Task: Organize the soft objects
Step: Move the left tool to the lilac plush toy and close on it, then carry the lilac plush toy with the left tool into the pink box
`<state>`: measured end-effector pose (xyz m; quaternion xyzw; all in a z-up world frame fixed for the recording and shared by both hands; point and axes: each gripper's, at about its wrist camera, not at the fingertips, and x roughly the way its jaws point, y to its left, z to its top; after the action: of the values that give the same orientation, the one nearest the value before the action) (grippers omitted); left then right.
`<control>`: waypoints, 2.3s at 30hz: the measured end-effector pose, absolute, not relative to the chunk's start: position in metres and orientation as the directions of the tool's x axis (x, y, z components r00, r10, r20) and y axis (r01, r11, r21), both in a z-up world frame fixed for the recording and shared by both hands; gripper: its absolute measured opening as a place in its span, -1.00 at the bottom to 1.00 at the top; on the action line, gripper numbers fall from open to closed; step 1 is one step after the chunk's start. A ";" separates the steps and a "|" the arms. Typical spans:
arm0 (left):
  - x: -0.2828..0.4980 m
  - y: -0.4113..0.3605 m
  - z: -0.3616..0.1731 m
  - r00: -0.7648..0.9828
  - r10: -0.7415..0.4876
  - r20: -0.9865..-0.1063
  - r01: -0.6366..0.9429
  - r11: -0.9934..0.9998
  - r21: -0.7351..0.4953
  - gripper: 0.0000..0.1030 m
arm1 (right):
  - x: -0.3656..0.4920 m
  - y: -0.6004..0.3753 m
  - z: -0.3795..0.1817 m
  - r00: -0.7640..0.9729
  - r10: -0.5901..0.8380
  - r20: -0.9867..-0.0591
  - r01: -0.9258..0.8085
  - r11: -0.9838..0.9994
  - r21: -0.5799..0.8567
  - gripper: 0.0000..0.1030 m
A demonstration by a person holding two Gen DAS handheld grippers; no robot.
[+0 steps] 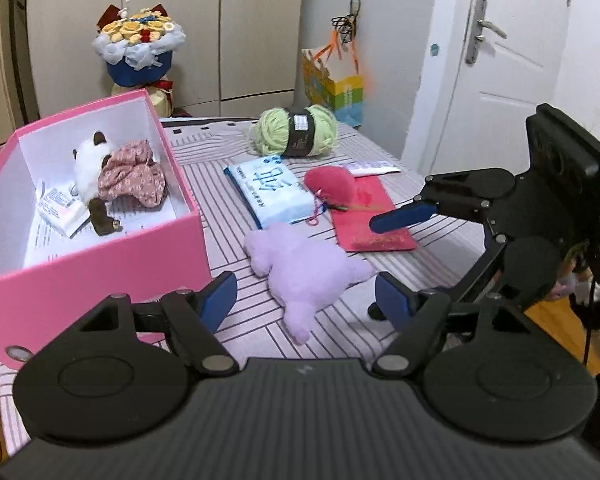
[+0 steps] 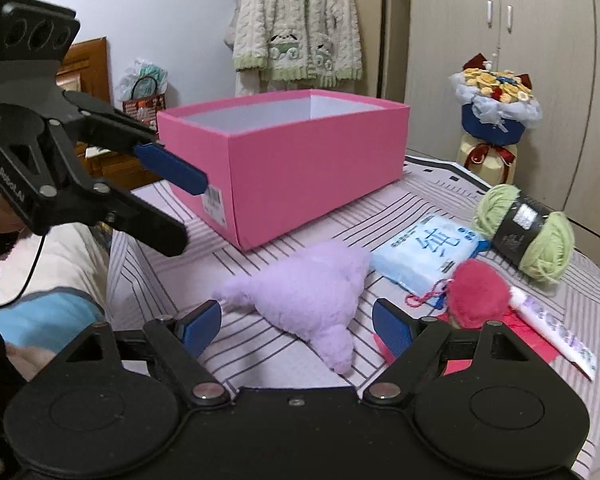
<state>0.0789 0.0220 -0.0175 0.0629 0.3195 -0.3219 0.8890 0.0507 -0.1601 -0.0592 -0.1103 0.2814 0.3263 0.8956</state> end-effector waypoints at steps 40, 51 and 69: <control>0.114 -0.002 -0.087 0.620 -0.536 -0.573 0.417 0.844 -0.338 -0.07 | 0.051 -0.125 -0.112 0.820 0.360 -0.444 -0.367 0.927 0.073 0.39; 0.098 -0.003 -0.072 0.605 -0.503 -0.618 0.432 0.859 -0.276 -0.05 | 0.040 -0.122 -0.102 0.791 0.378 -0.481 -0.344 0.925 0.161 0.40; 0.055 0.057 0.010 0.493 -0.517 -0.700 0.463 0.837 -0.292 -0.07 | 0.008 -0.073 -0.009 0.659 0.474 -0.583 -0.507 0.853 0.121 0.38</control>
<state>0.0551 0.0570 0.0098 -0.0323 0.4157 -0.2836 0.8635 0.0081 -0.0730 -0.0092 -0.0261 0.3125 0.2695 0.9105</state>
